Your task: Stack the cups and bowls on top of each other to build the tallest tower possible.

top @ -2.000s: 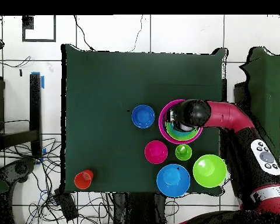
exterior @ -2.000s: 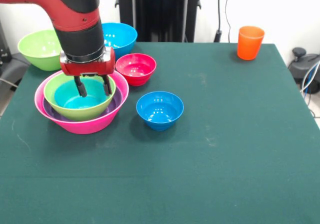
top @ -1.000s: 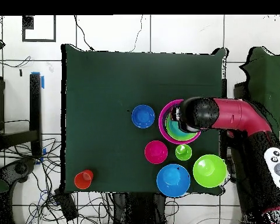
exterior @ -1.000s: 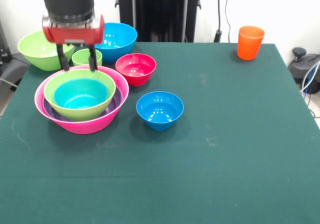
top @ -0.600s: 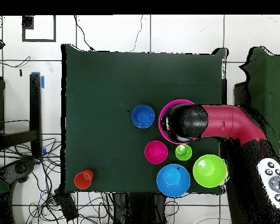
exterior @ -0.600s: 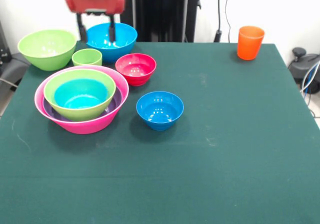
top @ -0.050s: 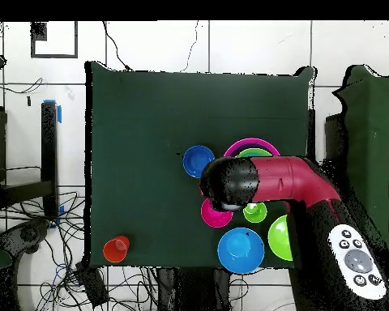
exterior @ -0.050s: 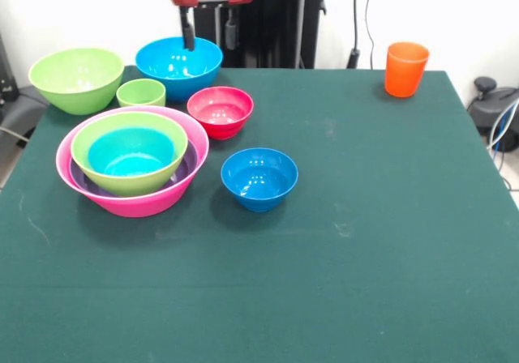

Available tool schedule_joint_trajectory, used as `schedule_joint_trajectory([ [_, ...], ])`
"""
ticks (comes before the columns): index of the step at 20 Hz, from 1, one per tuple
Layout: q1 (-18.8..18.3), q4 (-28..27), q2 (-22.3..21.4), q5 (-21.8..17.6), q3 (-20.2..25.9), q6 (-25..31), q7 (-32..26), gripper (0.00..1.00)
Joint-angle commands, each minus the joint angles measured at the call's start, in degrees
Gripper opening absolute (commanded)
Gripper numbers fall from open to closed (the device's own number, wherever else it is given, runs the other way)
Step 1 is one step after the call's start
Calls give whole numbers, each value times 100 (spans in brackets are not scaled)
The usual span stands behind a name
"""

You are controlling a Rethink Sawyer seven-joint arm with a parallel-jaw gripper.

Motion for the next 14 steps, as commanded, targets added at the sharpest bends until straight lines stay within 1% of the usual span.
schedule_joint_trajectory([
  [1, 312, 657, -15, 50, -196, -38, 463, 100],
  [5, 309, 948, -201, 64, -262, -124, 464, 100],
  [10, 204, 1220, -534, 112, -298, 12, 331, 100],
  [14, 71, 1323, -630, 98, -311, 107, 153, 100],
])
